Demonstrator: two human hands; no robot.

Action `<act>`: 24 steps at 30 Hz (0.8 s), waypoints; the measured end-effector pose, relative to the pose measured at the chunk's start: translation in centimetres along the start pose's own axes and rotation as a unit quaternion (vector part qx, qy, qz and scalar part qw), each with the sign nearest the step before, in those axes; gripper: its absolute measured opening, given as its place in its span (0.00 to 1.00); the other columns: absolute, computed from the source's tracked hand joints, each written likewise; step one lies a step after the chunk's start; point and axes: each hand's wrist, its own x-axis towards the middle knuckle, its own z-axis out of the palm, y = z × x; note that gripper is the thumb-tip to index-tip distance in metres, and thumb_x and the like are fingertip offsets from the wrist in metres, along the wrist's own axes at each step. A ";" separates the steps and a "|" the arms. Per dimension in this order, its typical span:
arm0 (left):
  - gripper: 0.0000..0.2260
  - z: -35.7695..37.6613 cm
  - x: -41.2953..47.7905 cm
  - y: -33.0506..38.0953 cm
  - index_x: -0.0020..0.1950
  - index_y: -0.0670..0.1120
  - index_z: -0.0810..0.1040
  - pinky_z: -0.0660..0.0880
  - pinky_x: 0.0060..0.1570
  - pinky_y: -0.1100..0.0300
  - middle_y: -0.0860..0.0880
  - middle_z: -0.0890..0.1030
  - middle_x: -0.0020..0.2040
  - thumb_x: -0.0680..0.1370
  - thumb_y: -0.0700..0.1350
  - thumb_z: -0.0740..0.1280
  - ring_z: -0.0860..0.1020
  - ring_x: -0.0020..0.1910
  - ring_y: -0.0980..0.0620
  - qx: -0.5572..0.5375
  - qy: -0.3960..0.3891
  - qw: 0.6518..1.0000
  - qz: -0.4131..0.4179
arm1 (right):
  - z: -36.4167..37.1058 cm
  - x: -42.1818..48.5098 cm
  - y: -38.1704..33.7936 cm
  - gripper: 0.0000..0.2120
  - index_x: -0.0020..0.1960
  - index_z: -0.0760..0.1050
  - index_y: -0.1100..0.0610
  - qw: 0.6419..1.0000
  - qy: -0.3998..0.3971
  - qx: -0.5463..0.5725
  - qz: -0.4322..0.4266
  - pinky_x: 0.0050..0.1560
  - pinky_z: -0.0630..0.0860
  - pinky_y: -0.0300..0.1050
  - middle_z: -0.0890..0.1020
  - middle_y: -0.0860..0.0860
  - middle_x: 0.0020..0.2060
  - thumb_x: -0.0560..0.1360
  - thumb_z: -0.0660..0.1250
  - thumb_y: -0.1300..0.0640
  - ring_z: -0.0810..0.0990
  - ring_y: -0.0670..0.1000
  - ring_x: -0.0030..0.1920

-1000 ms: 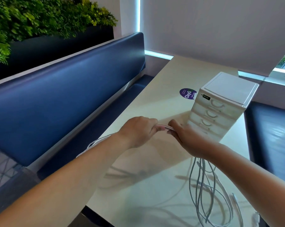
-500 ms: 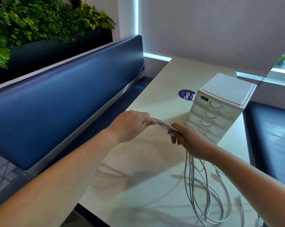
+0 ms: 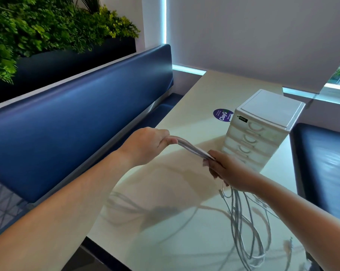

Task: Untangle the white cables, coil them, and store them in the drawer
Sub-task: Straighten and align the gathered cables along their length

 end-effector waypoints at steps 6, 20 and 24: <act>0.21 -1.0 0.1 -0.5 0.34 0.51 0.62 0.62 0.27 0.56 0.53 0.67 0.27 0.79 0.64 0.50 0.66 0.26 0.51 0.011 0.027 0.999 0.014 | -0.3 0.1 0.2 0.15 0.37 0.71 0.49 0.999 0.040 -0.033 0.011 0.36 0.72 0.46 0.77 0.49 0.29 0.80 0.57 0.48 0.73 0.44 0.27; 0.24 -1.9 0.2 -0.6 0.36 0.46 0.68 0.65 0.28 0.53 0.50 0.70 0.27 0.79 0.63 0.52 0.69 0.28 0.47 -0.002 0.067 0.998 0.008 | -1.1 0.1 1.3 0.06 0.46 0.70 0.50 0.996 0.049 -0.062 -0.033 0.37 0.74 0.46 0.77 0.45 0.28 0.81 0.57 0.55 0.76 0.45 0.28; 0.27 -2.8 0.1 -1.4 0.38 0.42 0.71 0.66 0.30 0.51 0.46 0.72 0.29 0.78 0.64 0.51 0.70 0.30 0.46 0.006 0.083 0.996 0.002 | -1.6 0.2 2.7 0.10 0.41 0.69 0.53 0.998 0.043 0.031 0.021 0.38 0.77 0.50 0.78 0.48 0.27 0.80 0.59 0.56 0.77 0.49 0.28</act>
